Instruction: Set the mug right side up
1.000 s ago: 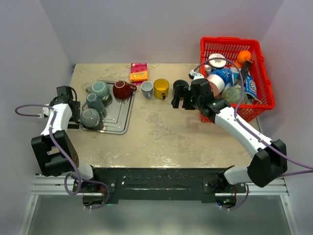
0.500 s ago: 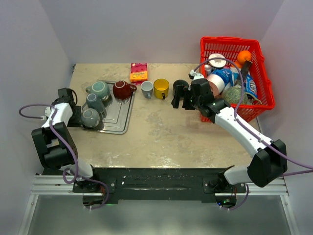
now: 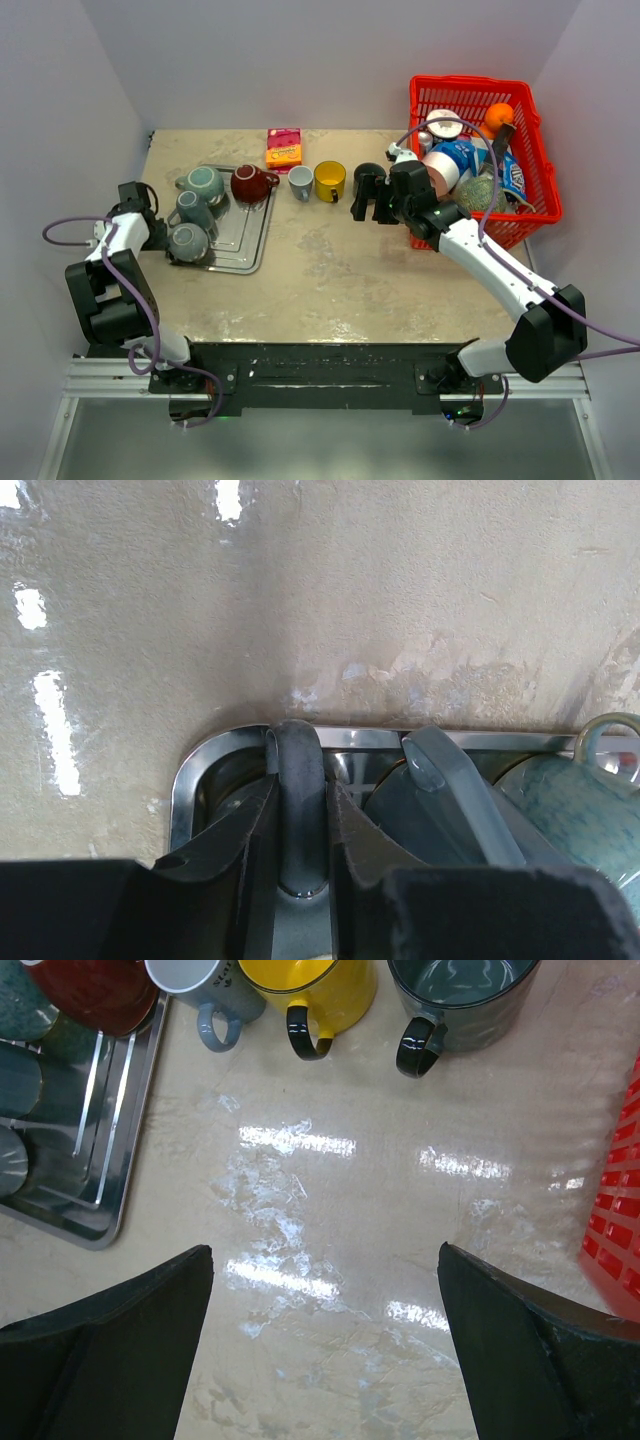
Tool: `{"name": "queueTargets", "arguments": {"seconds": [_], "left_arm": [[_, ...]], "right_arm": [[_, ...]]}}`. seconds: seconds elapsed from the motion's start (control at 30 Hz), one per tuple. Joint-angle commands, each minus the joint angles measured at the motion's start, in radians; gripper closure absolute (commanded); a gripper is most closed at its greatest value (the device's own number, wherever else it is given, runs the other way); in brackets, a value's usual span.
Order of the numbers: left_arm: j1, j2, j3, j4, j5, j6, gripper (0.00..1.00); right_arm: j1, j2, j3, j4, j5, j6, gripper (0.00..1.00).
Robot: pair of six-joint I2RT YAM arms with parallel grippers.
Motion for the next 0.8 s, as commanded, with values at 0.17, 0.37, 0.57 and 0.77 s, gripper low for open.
{"name": "queueTargets", "arguments": {"seconds": [0.17, 0.37, 0.57, 0.77], "left_arm": [[-0.010, -0.084, -0.037, -0.010, 0.080, 0.050, 1.00], [-0.071, -0.238, -0.092, -0.020, 0.124, 0.114, 1.00], [-0.198, -0.414, -0.098, -0.047, 0.126, 0.139, 1.00], [-0.271, -0.493, -0.038, -0.005, 0.228, 0.286, 1.00]], "right_arm": [[-0.019, -0.011, 0.021, -0.035, 0.089, -0.005, 0.02], [-0.018, -0.001, 0.038, -0.036, 0.057, 0.003, 0.02], [-0.019, 0.022, 0.066, -0.046, 0.011, 0.015, 0.03], [-0.019, 0.016, 0.089, -0.026, -0.086, 0.009, 0.03]]}}
